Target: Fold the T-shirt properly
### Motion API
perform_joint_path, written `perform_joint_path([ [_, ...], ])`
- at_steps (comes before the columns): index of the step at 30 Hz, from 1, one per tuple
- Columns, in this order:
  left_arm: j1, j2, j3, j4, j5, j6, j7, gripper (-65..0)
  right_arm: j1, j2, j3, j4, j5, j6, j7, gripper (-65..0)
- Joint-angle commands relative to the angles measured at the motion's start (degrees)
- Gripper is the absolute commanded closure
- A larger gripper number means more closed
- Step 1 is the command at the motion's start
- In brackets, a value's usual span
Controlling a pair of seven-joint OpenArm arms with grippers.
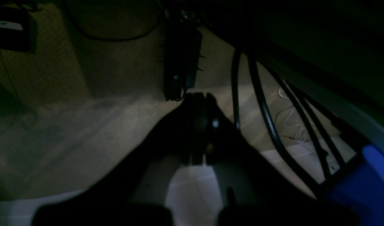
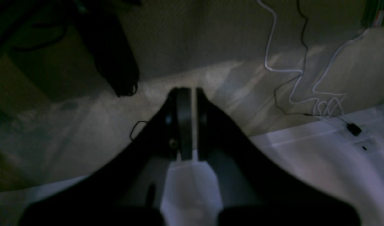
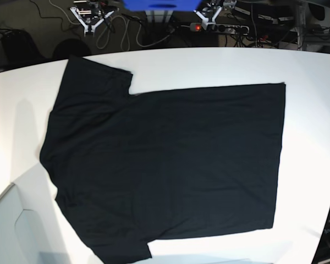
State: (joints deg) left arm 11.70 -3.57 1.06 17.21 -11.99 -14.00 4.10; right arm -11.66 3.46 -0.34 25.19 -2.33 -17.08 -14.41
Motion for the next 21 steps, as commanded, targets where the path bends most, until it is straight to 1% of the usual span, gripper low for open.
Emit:
perform_joint_path([
  [1,0.6,0.0,0.0,0.2,0.1,-0.3,0.1,0.0,-1.1,0.3,-0.1,0.3,0.1,-1.2,-0.3,-0.1],
  [3,0.9,0.0,0.0,0.2,0.1,-0.3,0.1,0.0,-1.7,0.7,-0.1,0.3,0.1,-1.2,-0.4,-0.1],
  [5,1.7,0.0,0.0,0.7,1.7,-0.3,0.2,0.0,-2.2,0.8,-0.5,0.8,0.1,-1.2,-0.8,-0.1],
  [8,3.9,0.0,-0.3,3.9,3.2,-0.3,0.4,0.0,-5.2,1.0,-4.7,4.7,0.1,-1.2,-1.4,-0.1],
  [11,7.6,0.0,-0.4,9.6,3.2,-0.4,0.5,0.0,-10.8,1.9,-8.0,14.9,0.2,-1.2,-4.5,-0.1],
  [14,11.5,-1.4,-0.5,16.0,3.2,-0.4,1.1,0.0,-17.3,3.1,-8.7,28.0,0.2,-1.2,-7.5,-0.1],
  [15,12.8,-1.7,-0.5,18.5,3.1,-0.4,2.3,0.0,-19.2,3.3,-8.6,32.1,0.2,-1.3,-8.8,-0.1],
  [17,15.3,-1.8,-0.5,23.7,3.1,-0.4,5.0,0.0,-22.5,4.8,-8.7,39.2,0.2,-1.3,-11.0,-0.1],
  [18,16.6,-1.9,-0.5,26.6,3.1,-0.4,6.1,0.0,-24.0,5.1,-8.6,42.2,0.2,-1.3,-11.8,-0.1],
  [20,20.0,-3.3,-0.6,32.9,3.1,-0.4,8.1,0.0,-26.7,5.8,-8.5,47.4,0.2,-1.4,-13.1,-0.1],
  [21,21.7,-3.8,-0.6,36.7,3.1,-0.4,8.5,0.0,-28.0,6.7,-8.5,49.8,0.2,-1.5,-13.5,-0.1],
])
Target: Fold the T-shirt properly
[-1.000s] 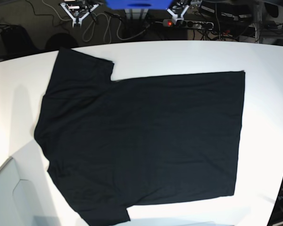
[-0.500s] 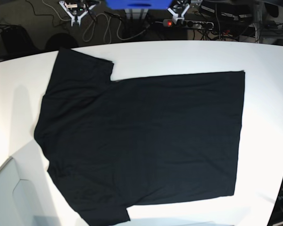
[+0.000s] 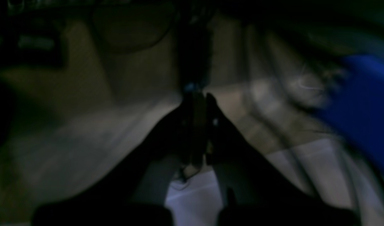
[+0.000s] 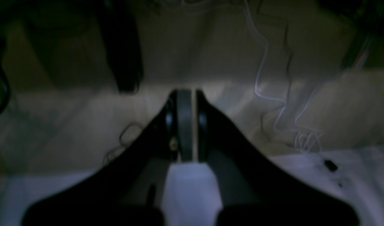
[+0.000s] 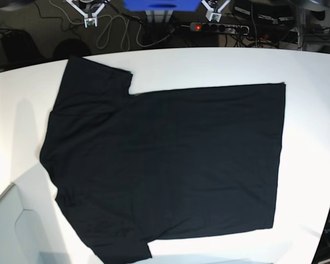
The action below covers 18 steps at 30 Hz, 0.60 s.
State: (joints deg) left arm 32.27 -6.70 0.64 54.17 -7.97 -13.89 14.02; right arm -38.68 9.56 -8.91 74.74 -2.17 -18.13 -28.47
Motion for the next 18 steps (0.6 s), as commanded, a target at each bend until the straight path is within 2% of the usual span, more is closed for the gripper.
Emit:
perform_joint_path([
  [1,3.1,-1.0,-0.2,3.6,-1.0,-0.5,-1.0,0.0,-2.3,1.1,0.1,2.8,0.1,-0.5,0.1,-0.1],
  [9,17.2,-2.1,-5.8,28.5,-0.9,-0.5,-0.8,0.0,-11.2,5.2,0.2,18.0,0.0,-0.6,-2.3,-0.1],
  [15,22.6,-2.1,-11.7,41.4,-1.0,-0.5,-0.7,0.0,-15.8,7.0,0.5,32.3,0.0,-0.6,-7.3,-0.1],
  [18,25.4,-2.0,-14.7,48.4,-1.0,-0.5,-0.7,0.0,-18.4,7.1,3.9,41.9,0.0,-0.6,-11.0,-0.1],
])
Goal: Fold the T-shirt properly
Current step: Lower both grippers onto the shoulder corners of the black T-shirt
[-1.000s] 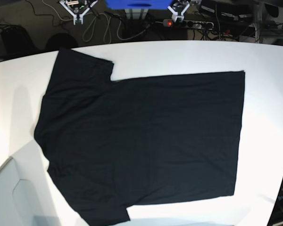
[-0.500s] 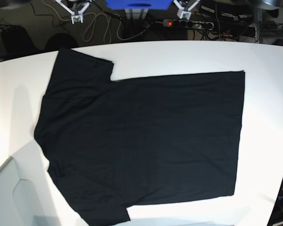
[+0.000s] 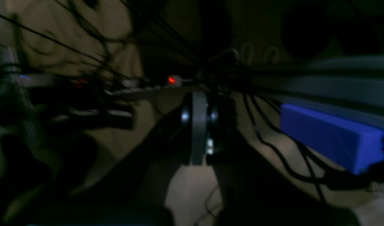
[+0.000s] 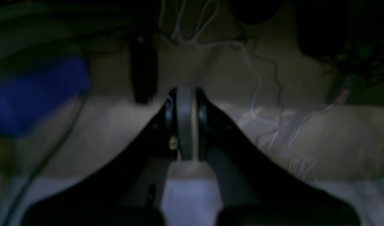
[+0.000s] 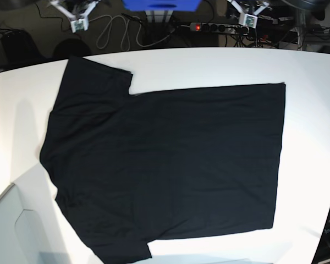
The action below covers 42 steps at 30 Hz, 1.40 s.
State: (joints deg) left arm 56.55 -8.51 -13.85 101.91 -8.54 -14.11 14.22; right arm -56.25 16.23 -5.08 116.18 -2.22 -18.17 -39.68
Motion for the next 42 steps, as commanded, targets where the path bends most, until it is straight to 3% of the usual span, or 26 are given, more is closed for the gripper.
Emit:
perform_joint_path([
  [1,2.0,0.2,-1.0,2.8,-0.4,-0.3,-0.9,0.0,-1.6,0.4,1.0,3.4,0.1,-0.5,-1.0,-0.2],
  [6,4.1,3.0,-7.0,13.0,-0.4,-0.4,-0.9,0.0,-0.8,0.6,3.3,5.8,0.1,-0.5,-3.1,-0.2],
  [11,2.0,5.0,-12.6,16.2,-0.5,-0.7,-0.9,0.0,1.6,0.3,3.2,6.0,0.1,-0.5,-1.2,-0.5],
  [15,-0.7,5.1,-14.5,16.0,-0.5,-0.9,-0.8,-15.3,5.2,-2.0,3.1,6.1,0.1,-0.3,-1.6,-1.9],
  [18,-2.0,4.7,-14.4,16.1,-0.5,-0.9,-0.9,-24.3,7.9,-3.3,2.9,6.1,0.1,-0.2,-1.4,-11.0],
  [23,-6.1,4.5,-14.6,15.8,-0.4,-0.9,-0.8,-25.2,12.6,-3.3,2.9,6.1,0.1,-0.2,-1.7,-35.1],
  [25,-8.2,4.2,-14.6,15.4,-0.4,-0.9,0.7,-25.5,14.2,-3.3,2.9,6.1,0.1,-0.2,-1.5,-40.8],
  [30,-17.3,2.2,-14.8,13.9,-0.5,-0.9,10.4,-25.7,18.1,-3.3,3.4,5.9,0.1,-0.4,-1.9,-41.7],
  [35,-25.0,2.6,-18.6,10.8,-0.5,-1.0,11.4,-31.0,20.3,-3.3,3.4,5.9,0.1,-0.4,-4.3,-41.5],
  [42,-29.8,0.3,-18.9,2.1,-0.6,-1.0,11.4,-31.6,20.9,-4.5,5.7,5.4,0.1,-0.2,-4.5,-42.1],
])
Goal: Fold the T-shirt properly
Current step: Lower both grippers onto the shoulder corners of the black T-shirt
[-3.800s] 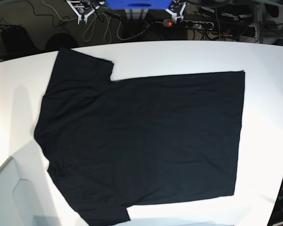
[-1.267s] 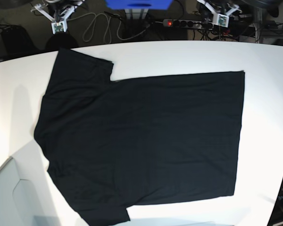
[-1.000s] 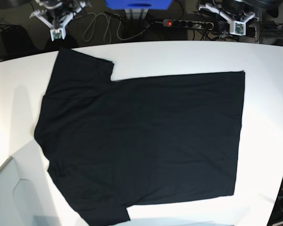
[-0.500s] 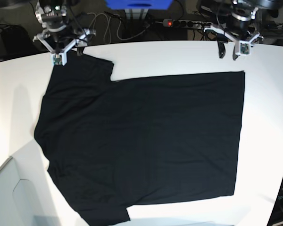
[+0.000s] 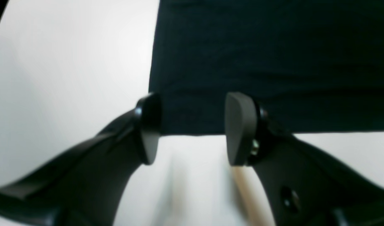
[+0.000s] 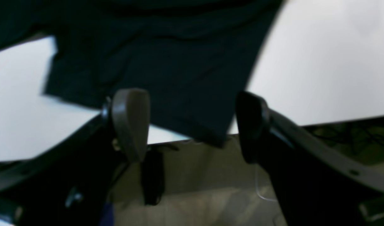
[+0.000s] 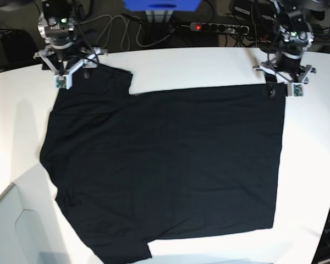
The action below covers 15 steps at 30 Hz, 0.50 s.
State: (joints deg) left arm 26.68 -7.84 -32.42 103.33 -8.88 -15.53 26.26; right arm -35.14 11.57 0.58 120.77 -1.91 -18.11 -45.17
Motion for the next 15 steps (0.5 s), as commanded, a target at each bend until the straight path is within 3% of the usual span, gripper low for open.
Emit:
perform_joint_path([
  [1,-0.8,-0.6,-0.5,-1.0,-0.8,0.5,-0.7,-31.6,-0.2,0.2,0.0,0.5,-0.2,-0.2,1.0,-42.1],
  [6,-1.2,-0.3,-3.8,-4.5,-6.0,0.5,-0.6,-31.4,0.0,0.3,-0.4,0.3,-0.2,-0.1,0.8,-42.0],
  [15,-1.8,-0.2,-6.5,-6.2,-6.2,0.7,-0.6,-31.4,-0.2,0.6,-0.4,0.2,-0.2,0.0,0.8,-41.9],
])
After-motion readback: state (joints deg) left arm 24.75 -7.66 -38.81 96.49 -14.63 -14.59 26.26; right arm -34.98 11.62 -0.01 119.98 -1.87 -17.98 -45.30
